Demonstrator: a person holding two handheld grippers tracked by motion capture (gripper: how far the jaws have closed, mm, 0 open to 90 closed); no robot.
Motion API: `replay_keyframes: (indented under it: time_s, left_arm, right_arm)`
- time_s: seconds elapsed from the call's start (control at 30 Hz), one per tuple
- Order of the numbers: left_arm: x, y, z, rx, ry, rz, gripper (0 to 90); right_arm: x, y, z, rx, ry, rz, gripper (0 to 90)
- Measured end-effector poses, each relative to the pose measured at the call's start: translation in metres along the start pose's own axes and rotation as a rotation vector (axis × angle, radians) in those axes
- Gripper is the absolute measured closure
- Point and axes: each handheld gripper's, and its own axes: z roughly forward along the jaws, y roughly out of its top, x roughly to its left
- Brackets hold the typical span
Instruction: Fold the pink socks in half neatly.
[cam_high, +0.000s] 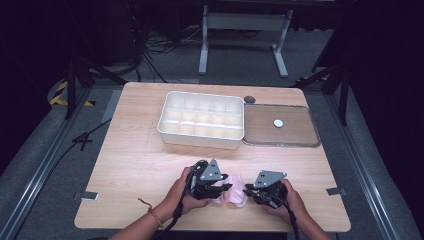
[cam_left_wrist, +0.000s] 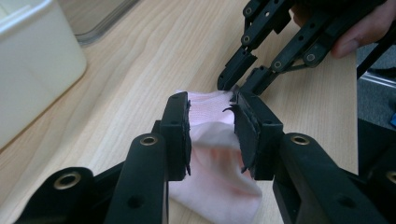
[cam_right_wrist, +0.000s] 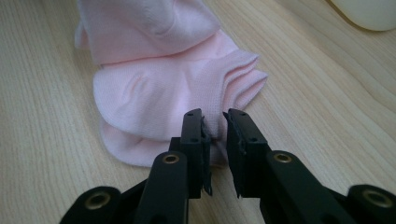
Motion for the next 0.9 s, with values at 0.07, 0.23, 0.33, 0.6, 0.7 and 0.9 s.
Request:
replay_keyframes:
  time_s: [0.07,0.23,0.33,0.6,0.7,0.9]
  left_arm:
    - [0.0,-0.001,-0.006,-0.01,0.004,-0.002,66.5]
    - [0.003,-0.011,-0.016,0.023,-0.001,0.005,69.6]
    - [0.002,-0.021,-0.011,0.052,-0.009,0.003,70.9]
    - [-0.007,-0.035,0.009,0.121,-0.042,0.021,72.8]
    - [-0.009,-0.039,0.017,0.142,-0.047,0.038,72.8]
    - [-0.007,-0.04,0.019,0.137,-0.057,0.038,73.4]
  right_arm:
    - [0.0,0.0,0.0,0.0,0.0,0.0,77.4]
    - [0.001,0.0,0.0,0.002,-0.001,0.001,77.5]
    - [0.0,0.0,0.0,0.003,0.0,-0.002,77.6]
    - [0.0,0.002,-0.004,-0.009,0.001,0.002,78.2]
    - [0.001,0.007,-0.011,-0.043,-0.008,0.002,78.8]
    - [0.01,0.029,-0.025,-0.145,0.002,-0.016,79.1]
